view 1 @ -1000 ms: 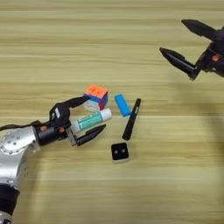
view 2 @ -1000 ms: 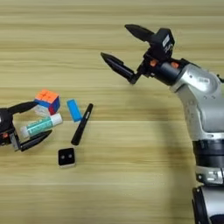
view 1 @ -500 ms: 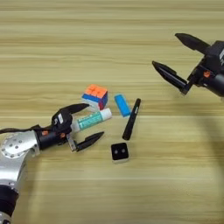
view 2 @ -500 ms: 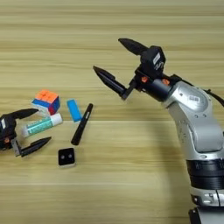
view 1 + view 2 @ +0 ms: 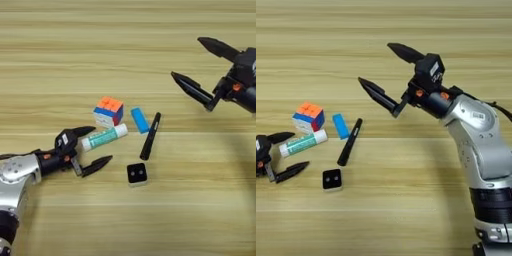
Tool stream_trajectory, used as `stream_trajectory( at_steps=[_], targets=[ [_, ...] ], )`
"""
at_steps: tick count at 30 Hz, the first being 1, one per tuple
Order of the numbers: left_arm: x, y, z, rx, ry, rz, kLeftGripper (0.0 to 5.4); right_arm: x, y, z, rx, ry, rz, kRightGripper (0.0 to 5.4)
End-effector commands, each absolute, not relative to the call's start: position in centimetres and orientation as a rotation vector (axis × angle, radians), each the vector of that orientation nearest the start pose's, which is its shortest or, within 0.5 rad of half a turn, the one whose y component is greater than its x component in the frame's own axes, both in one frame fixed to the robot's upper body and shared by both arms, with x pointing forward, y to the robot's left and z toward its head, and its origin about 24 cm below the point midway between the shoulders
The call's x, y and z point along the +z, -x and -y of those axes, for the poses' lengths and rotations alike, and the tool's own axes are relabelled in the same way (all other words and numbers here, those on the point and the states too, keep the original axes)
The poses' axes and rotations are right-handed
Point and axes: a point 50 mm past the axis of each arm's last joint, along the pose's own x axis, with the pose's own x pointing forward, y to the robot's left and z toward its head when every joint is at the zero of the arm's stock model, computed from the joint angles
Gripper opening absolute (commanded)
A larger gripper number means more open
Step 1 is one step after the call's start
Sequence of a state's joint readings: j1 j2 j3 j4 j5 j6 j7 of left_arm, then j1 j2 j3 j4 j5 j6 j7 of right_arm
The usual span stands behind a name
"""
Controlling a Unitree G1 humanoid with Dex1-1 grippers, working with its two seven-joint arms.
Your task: Move the objects on the table
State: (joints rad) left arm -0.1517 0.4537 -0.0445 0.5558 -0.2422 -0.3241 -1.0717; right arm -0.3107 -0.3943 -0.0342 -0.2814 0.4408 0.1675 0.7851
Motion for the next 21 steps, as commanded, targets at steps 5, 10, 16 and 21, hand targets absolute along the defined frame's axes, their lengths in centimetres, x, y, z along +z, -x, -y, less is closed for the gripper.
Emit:
stream_trajectory(
  at_steps=[5,10,16,21],
  targets=[
    [0.42,-24.79,-21.81,-0.98,-0.183,-0.185,5.16,18.33,-26.38,14.87,0.96,0.137,0.391,5.4],
    [0.28,-24.77,-21.7,-0.99,-0.166,-0.187,4.77,18.41,-26.47,14.82,0.962,0.14,0.39,5.4],
    [0.28,-24.81,-21.61,-0.995,-0.153,-0.186,4.21,18.44,-26.54,14.69,0.96,0.133,0.386,5.4],
    [0.29,-24.84,-21.5,-0.998,-0.149,-0.183,3.76,18.07,-26.75,14.62,0.946,0.13,0.37,5.4]
  ],
)
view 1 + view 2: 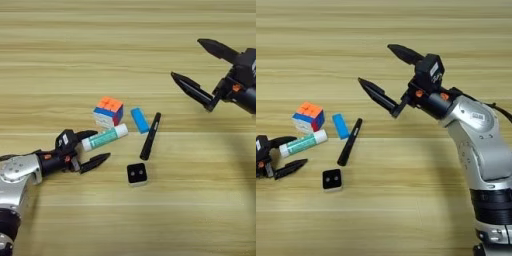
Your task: Move the objects on the table
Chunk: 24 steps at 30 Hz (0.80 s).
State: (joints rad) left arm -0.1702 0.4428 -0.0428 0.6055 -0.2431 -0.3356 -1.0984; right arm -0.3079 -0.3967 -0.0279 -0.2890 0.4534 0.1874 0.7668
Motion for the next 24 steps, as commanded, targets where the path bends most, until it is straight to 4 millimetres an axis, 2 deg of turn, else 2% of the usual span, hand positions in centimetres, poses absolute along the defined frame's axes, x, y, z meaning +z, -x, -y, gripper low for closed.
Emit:
stream_trajectory(
  at_steps=[1,22,24],
  targets=[
    [0.3,-24.85,-21.48,-0.998,-0.148,-0.182,3.6,18.06,-26.76,14.62,0.945,0.129,0.37,5.4],
    [0.36,-24.72,-21.37,-1.009,-0.143,-0.174,1.65,17.98,-26.88,14.57,0.935,0.126,0.369,5.4],
    [0.39,-24.73,-21.33,-1.011,-0.144,-0.173,1.62,17.97,-26.89,14.55,0.936,0.125,0.369,5.4]
  ],
)
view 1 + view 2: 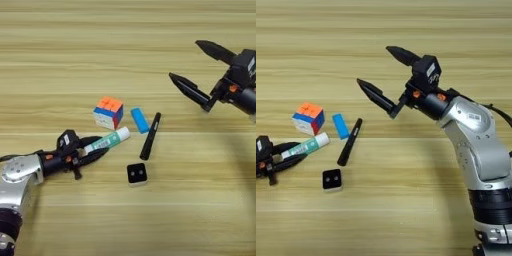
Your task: Move the objects on the table
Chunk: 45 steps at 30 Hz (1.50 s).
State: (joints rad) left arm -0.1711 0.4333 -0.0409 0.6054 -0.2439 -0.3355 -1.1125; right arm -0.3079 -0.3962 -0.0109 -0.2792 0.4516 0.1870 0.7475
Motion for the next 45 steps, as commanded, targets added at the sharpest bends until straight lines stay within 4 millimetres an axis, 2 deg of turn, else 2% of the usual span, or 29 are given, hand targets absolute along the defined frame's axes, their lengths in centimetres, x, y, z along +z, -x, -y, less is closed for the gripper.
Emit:
stream_trajectory(
  at_steps=[1,11,17,22,31,37,45],
  targets=[
    [0.4,-24.7,-21.3,-1.011,-0.145,-0.171,1.62,18.0,-26.9,14.5,0.936,0.125,0.37,5.4],
    [0.8,-24.8,-21.1,-1.033,-0.16,-0.157,1.62,17.7,-27.1,14.6,0.94,0.127,0.354,5.4],
    [2.2,-25.0,-21.0,-1.072,-0.167,-0.12,1.62,17.1,-27.9,15.0,0.944,0.118,0.317,5.4],
    [3.8,-24.9,-20.1,-1.137,-0.172,-0.066,1.62,16.8,-28.2,15.1,0.982,0.124,0.301,5.4],
    [6.0,-24.4,-18.3,-1.269,-0.246,-0.032,1.62,16.0,-26.8,15.4,1.241,0.258,0.259,5.4],
    [7.0,-24.6,-17.4,-1.332,-0.262,-0.019,1.62,16.1,-26.9,15.4,1.339,0.307,0.222,5.4],
    [8.6,-25.1,-15.6,-1.434,-0.289,0.022,1.62,15.3,-26.4,14.6,1.461,0.313,0.156,5.4]
  ],
)
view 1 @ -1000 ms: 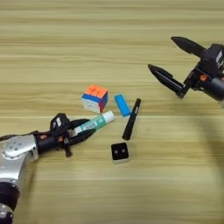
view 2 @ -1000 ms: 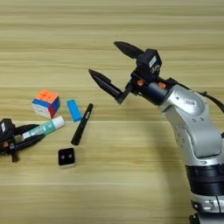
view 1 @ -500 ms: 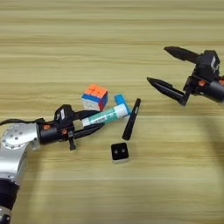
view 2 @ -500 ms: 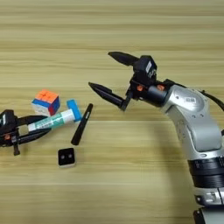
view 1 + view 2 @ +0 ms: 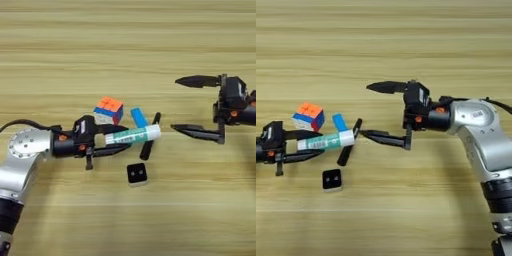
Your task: Move the objects on the table
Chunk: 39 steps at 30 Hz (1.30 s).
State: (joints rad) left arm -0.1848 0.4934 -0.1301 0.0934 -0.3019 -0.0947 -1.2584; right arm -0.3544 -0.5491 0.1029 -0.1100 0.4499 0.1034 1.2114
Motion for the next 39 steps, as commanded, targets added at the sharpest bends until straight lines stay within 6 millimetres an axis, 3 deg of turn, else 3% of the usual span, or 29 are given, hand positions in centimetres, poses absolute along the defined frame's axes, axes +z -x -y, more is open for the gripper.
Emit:
stream_trajectory(
  at_steps=[1,15,25,31,39],
  targets=[
    [8.7,-25.2,-15.4,-1.443,-0.292,0.026,1.62,15.1,-26.3,14.5,1.473,0.311,0.146,5.4],
    [10.0,-26.2,-13.4,-1.504,-0.315,0.079,1.62,12.9,-26.0,13.9,1.521,0.339,0.052,5.4],
    [10.5,-26.3,-13.2,-1.516,-0.327,0.098,1.62,12.2,-26.0,13.6,1.522,0.339,0.04,4.08],
    [10.4,-26.3,-13.1,-1.515,-0.327,0.1,1.62,12.2,-25.9,13.6,1.525,0.337,0.041,2.99],
    [10.3,-26.3,-13.0,-1.515,-0.324,0.101,1.62,12.3,-25.9,13.6,1.527,0.335,0.044,2.18]
  ],
)
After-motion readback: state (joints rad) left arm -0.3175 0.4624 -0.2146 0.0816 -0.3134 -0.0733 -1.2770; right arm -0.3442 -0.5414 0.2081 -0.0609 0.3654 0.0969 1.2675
